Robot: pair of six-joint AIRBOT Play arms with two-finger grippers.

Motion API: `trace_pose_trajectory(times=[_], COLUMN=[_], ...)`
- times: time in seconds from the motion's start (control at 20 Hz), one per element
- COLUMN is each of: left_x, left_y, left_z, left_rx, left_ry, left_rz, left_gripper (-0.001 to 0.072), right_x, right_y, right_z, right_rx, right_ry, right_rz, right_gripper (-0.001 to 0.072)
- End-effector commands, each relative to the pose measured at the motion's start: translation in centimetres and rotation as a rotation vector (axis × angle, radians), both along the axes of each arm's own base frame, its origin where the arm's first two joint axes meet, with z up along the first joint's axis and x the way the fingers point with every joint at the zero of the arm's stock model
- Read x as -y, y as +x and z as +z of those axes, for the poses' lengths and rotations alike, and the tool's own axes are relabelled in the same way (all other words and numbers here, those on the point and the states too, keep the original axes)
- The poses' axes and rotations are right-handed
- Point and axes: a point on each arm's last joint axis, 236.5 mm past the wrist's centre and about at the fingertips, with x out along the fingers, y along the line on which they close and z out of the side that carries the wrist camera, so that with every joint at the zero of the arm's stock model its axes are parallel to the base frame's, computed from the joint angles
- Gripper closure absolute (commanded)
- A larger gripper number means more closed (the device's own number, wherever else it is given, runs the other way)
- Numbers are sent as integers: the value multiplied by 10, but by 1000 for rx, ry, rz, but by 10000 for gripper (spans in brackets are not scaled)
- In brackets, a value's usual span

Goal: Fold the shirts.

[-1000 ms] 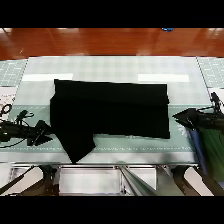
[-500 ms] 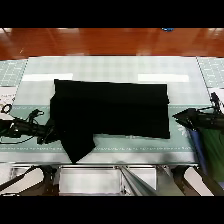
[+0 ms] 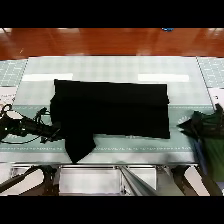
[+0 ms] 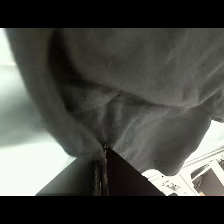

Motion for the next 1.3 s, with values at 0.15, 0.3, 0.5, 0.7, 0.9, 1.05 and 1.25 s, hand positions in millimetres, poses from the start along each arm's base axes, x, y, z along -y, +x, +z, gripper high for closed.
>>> trace_pose_trajectory(times=[0.15,0.3,0.5,0.7,0.9,1.05,1.25], left_x=[1,0,-5,-5,-5,-9,-25], left_y=[4,6,13,15,15,23,58], left_z=[0,-1,-5,-5,-5,-1,24], left_rx=[22,30,65,71,69,95,180], left_ry=[1,9,31,33,31,37,33], left_rz=[-1,3,5,10,9,11,52], left_gripper=[687,687,687,687,687,687,687], right_x=[-13,-13,-19,-24,-51,-58,-45], right_y=[-34,-33,-11,2,23,35,52], right_z=[-38,-47,-56,-68,-79,-58,-21], right_rx=[-131,-154,-124,-117,-89,-16,57], right_ry=[-14,-40,34,75,63,60,-3], right_rz=[-19,-9,-52,-69,-3,101,155], right_gripper=[305,305,305,305,448,685,685])
